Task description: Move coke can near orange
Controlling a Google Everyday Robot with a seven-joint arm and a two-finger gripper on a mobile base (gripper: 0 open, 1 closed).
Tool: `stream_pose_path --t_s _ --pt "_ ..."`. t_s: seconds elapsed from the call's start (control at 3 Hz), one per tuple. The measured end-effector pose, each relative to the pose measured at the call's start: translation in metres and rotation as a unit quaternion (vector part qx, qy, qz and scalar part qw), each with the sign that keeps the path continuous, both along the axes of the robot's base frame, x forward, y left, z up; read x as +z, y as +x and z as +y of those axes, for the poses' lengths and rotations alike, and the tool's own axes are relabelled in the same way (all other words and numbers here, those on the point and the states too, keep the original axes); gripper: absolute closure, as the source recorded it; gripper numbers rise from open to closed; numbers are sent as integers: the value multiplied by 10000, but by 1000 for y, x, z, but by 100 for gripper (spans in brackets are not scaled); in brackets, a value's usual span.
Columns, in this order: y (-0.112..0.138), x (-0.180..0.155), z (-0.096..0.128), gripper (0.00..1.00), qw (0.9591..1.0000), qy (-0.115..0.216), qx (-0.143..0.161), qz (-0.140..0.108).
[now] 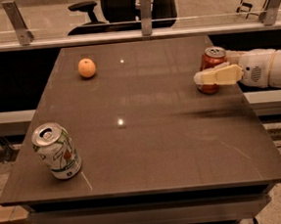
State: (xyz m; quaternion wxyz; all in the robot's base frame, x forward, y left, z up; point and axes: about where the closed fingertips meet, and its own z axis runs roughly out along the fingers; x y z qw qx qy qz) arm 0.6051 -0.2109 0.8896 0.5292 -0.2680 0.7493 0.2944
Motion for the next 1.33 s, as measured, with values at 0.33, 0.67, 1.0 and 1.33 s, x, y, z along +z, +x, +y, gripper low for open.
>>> stream_pose_path --t_s 0.33,0.67,1.0,1.33 --pt "-2 -3 0 0 9995 298 -16 -35" --pt "-3 -4 0 0 9990 448 -23 -53" --pt "-3 -5 0 0 9986 533 -27 -63" --pt "-2 22 -1 16 9989 -40 223 -406"
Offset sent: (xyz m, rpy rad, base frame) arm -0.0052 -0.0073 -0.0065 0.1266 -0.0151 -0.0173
